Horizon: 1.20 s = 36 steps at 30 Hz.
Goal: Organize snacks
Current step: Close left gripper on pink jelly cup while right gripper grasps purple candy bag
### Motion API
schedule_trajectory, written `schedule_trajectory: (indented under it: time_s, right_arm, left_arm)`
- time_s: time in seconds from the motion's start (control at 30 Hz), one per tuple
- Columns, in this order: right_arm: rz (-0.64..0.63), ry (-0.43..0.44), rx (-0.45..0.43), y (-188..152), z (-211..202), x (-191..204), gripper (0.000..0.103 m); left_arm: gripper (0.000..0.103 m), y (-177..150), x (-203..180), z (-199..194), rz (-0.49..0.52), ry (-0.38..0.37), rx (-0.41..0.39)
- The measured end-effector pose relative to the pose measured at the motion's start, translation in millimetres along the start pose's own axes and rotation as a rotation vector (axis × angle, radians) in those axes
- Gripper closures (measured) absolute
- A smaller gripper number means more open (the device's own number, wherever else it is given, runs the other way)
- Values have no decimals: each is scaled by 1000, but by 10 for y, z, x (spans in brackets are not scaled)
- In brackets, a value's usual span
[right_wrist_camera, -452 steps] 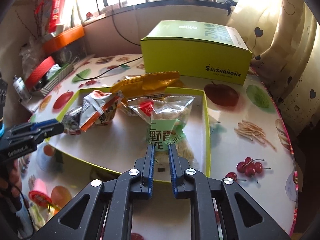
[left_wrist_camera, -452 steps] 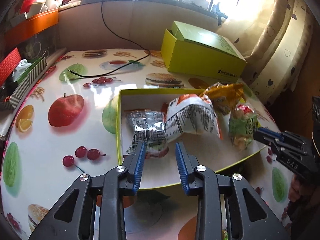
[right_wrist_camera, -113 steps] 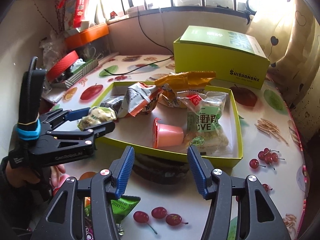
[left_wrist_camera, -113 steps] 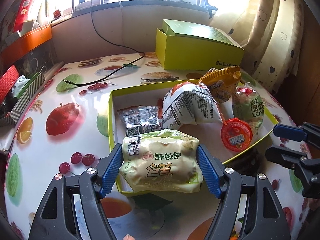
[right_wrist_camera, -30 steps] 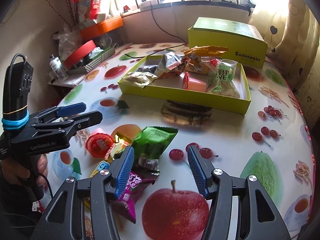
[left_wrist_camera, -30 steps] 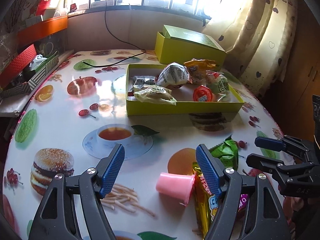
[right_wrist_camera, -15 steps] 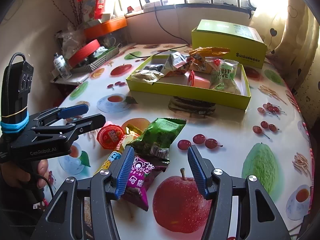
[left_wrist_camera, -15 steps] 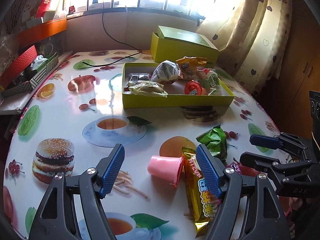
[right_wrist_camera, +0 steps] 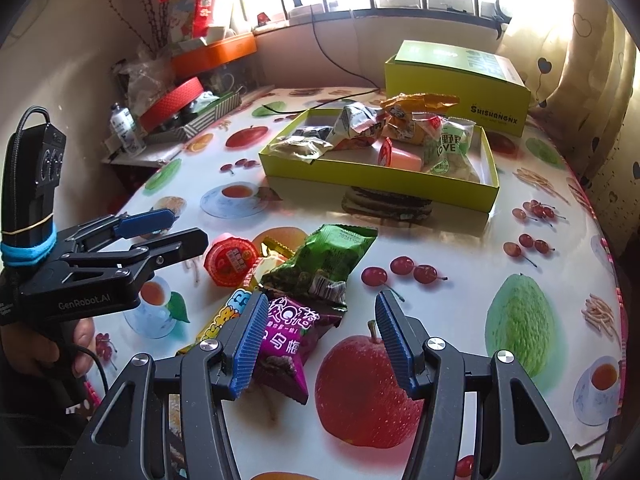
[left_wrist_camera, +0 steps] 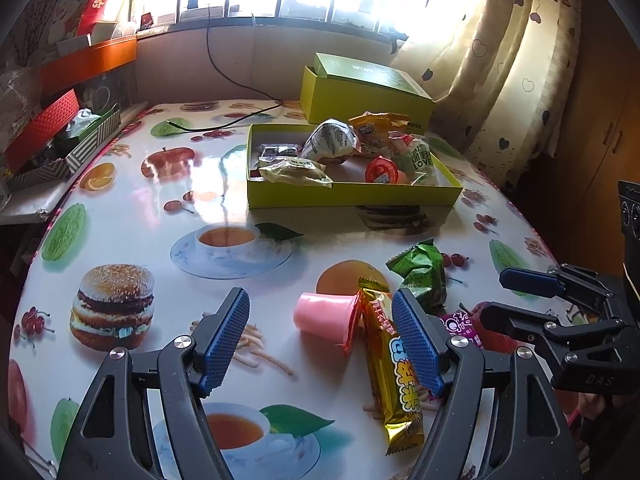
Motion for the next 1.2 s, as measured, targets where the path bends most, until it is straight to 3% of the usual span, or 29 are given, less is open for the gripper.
schedule_trajectory:
  time_s: [0.83, 1.2]
  right_arm:
    - [43, 14, 89, -165, 300, 188, 45]
    - [64, -68, 61, -115, 131, 68, 45]
  left_arm:
    - [29, -137, 80, 75, -16, 2, 55]
    - [29, -166, 100, 149, -22, -12, 76]
Point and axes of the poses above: each gripper's, at about its wrist camera, not at the fingertips, and z roughly the way its jaws point, x to its left, y to its top, the point moved 1 cm from there along z, roughly the way its jaws point, and after that the axes turned 5 degrees about -x, right-handed, at the moved point
